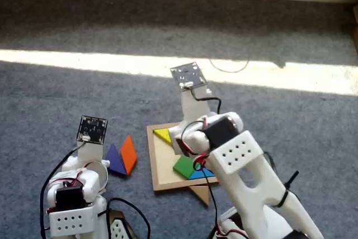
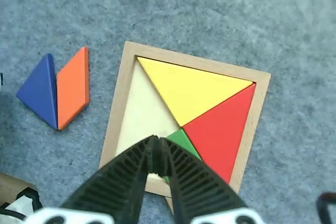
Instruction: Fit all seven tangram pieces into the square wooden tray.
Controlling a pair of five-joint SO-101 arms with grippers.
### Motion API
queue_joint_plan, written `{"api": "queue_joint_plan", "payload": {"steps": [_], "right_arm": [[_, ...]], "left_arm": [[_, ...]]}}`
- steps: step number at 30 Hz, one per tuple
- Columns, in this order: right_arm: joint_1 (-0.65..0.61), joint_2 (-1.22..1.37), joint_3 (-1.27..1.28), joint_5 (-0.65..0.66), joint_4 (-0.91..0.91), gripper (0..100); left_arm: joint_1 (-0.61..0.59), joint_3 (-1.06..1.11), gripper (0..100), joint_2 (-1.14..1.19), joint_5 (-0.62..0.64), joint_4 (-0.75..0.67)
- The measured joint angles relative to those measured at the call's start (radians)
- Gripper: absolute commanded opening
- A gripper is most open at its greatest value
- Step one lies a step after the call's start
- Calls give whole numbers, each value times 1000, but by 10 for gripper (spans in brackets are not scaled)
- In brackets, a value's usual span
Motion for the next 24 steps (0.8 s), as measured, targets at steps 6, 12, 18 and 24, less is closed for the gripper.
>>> {"api": "queue_joint_plan", "payload": {"steps": [6, 12, 18, 24], "right_arm": [[158, -261, 135, 0, 9, 5], [296, -546, 387, 46, 11, 5], [422, -781, 597, 147, 11, 5], [539, -941, 735, 153, 11, 5]], "left_arm": [[0, 0, 28, 0, 0, 0], [0, 0, 28, 0, 0, 0], [0, 0, 28, 0, 0, 0], [32, 0, 30, 0, 0, 0]]}}
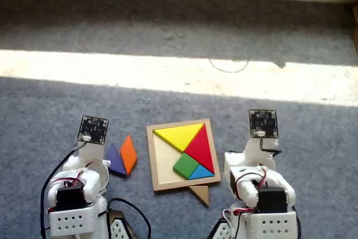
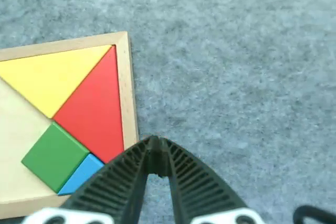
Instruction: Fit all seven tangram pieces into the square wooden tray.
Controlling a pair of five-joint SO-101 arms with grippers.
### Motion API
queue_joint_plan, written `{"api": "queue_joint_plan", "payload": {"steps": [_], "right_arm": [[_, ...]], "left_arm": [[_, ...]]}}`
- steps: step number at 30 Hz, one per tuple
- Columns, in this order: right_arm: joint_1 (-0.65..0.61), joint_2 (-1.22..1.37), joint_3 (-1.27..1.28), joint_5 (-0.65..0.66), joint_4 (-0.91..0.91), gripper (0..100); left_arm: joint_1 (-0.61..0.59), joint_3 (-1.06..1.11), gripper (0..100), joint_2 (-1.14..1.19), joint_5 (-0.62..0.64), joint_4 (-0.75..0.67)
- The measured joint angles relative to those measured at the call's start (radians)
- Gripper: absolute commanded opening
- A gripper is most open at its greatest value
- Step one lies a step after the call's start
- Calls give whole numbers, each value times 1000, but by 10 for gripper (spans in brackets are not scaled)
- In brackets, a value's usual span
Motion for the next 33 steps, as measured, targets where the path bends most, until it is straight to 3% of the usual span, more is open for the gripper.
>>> {"api": "queue_joint_plan", "payload": {"steps": [11, 20, 26, 29, 33], "right_arm": [[169, -135, 25, -54, 0, 5], [292, -144, 104, -110, 0, 5], [354, -144, 167, -110, 0, 5], [371, -144, 173, -110, 0, 5], [379, -144, 173, -110, 0, 5]], "left_arm": [[278, 0, 30, 0, 0, 0], [281, -15, 28, 0, -3, 6], [230, -153, 32, 0, -6, 9], [221, -244, 40, 0, -104, -18], [222, -361, 139, 0, -161, -38]]}}
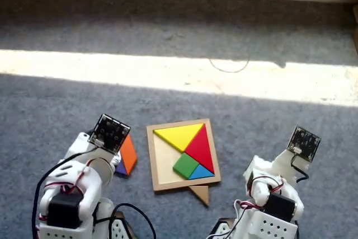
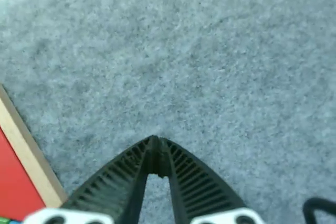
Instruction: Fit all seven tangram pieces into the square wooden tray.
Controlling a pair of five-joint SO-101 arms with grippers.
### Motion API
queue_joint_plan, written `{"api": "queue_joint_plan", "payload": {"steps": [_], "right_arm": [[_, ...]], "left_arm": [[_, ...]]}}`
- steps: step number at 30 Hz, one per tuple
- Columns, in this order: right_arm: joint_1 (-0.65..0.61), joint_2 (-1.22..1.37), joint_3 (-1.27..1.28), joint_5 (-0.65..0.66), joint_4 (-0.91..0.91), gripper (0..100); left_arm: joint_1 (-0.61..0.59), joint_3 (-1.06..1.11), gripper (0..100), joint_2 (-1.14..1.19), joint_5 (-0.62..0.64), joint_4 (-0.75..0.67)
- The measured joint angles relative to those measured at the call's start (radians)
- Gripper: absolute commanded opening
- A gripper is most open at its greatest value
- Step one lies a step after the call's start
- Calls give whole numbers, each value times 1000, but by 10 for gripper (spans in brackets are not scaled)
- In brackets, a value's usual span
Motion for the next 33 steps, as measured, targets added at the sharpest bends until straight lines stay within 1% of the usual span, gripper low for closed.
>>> {"api": "queue_joint_plan", "payload": {"steps": [2, 4, 8, 11, 14, 18, 22, 26, 29, 33], "right_arm": [[3, 0, 0, 0, 0, 5], [3, 0, 0, 0, 0, 5], [3, 0, 0, 0, 0, 5], [3, 0, 20, 0, 0, 5], [3, 0, 66, -6, -51, 5], [3, 8, 86, -8, -78, 5], [3, 2, 86, -8, -81, 5], [3, 2, 86, -8, -81, 5], [3, 2, 86, -8, -81, 5], [3, 6, 92, -8, -81, 5]], "left_arm": [[15, -35, 197, 0, -3, 0], [57, -51, 234, 0, -3, 18], [144, -55, 261, 0, -6, 80], [178, -58, 284, 48, -6, 86], [221, -106, 287, 193, -6, 87], [304, -235, 287, 474, -6, 87], [407, -304, 286, 770, 2, 81], [486, -319, 285, 997, 81, 8], [545, -319, 285, 1122, 133, -58], [580, -319, 284, 1244, 187, -150]]}}
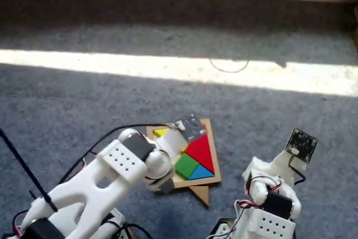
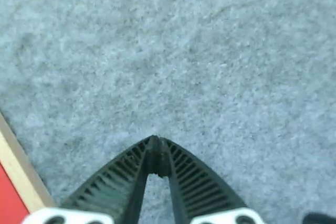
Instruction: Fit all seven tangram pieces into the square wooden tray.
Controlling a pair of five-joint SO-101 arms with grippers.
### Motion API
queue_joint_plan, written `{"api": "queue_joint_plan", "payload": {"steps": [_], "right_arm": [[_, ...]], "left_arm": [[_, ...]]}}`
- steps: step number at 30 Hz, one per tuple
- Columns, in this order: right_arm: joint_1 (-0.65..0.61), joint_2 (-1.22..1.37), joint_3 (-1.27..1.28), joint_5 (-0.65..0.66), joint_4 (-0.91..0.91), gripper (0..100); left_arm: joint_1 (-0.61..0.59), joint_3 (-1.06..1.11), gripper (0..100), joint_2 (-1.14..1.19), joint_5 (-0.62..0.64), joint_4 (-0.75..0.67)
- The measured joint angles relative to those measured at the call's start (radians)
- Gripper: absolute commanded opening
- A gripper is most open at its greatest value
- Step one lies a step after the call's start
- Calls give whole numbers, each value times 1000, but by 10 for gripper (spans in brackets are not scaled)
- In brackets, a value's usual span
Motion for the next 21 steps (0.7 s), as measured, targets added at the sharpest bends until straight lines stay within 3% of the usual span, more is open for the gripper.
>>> {"api": "queue_joint_plan", "payload": {"steps": [9, 21], "right_arm": [[0, -5, 0, 0, 0, 5], [0, -5, 0, 0, -12, 5]], "left_arm": [[-5, -2, 284, 161, 11, -104], [-163, -40, 284, 178, 9, -173]]}}
